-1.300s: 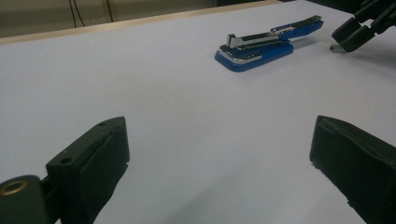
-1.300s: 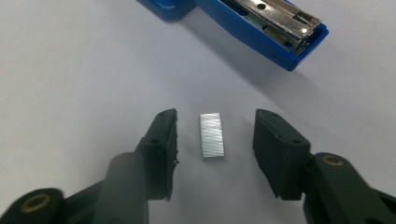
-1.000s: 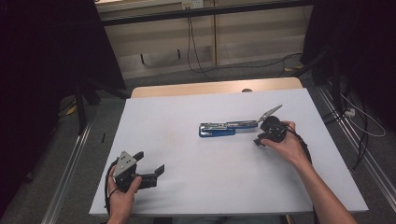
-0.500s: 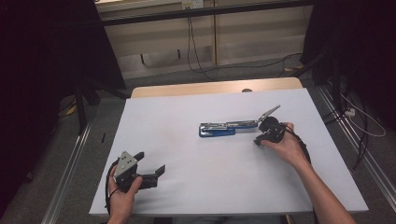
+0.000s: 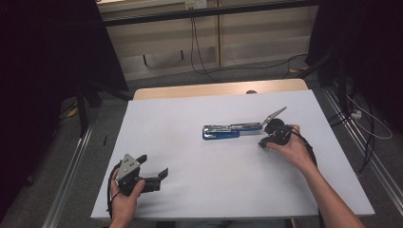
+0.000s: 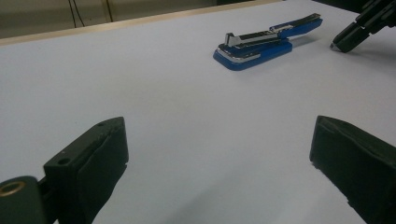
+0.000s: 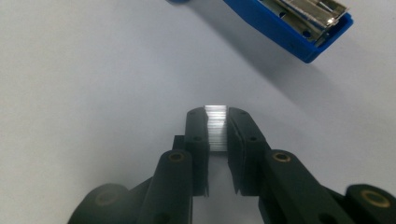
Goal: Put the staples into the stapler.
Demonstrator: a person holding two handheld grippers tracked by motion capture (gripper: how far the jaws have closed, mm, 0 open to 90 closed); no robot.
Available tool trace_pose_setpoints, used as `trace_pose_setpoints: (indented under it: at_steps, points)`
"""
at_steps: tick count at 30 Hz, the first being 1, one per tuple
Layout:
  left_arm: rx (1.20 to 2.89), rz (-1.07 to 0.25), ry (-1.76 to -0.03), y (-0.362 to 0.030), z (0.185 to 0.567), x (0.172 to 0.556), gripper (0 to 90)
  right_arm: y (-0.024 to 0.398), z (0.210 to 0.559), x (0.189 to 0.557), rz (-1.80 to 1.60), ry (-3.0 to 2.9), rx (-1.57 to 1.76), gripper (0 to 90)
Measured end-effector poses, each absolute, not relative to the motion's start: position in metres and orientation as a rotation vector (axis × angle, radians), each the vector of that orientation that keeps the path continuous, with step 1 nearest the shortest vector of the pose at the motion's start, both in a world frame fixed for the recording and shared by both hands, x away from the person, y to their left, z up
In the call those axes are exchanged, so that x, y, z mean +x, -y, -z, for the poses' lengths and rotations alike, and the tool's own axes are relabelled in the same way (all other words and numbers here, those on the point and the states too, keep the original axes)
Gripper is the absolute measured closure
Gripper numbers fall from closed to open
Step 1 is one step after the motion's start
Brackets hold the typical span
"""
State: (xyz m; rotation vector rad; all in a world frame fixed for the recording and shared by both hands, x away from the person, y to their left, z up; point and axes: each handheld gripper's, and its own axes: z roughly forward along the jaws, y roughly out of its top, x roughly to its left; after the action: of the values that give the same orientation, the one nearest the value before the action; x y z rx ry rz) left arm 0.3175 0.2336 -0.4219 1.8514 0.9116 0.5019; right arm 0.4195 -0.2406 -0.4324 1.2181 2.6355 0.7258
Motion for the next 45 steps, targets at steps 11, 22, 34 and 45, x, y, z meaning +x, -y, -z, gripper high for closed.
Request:
trace_pose_setpoints:
  at_steps: [11,22,34,45]
  points:
    - [1.849,-0.503,-0.921,-0.234,0.422,0.318,4.6,0.246,0.431,0.419,-0.808,-2.616,1.240,79.1]
    - [1.853,-0.498,-0.918,-0.234,0.422,0.317,4.0,0.246,0.425,0.417,-0.911,-2.557,1.185,79.1]
    - [1.869,-0.480,-0.890,-0.232,0.422,0.317,5.0,0.247,0.419,0.414,-1.007,-2.478,1.140,79.1]
    - [1.874,-0.488,-0.896,-0.232,0.423,0.318,4.2,0.248,0.412,0.416,-1.128,-2.430,1.125,79.1]
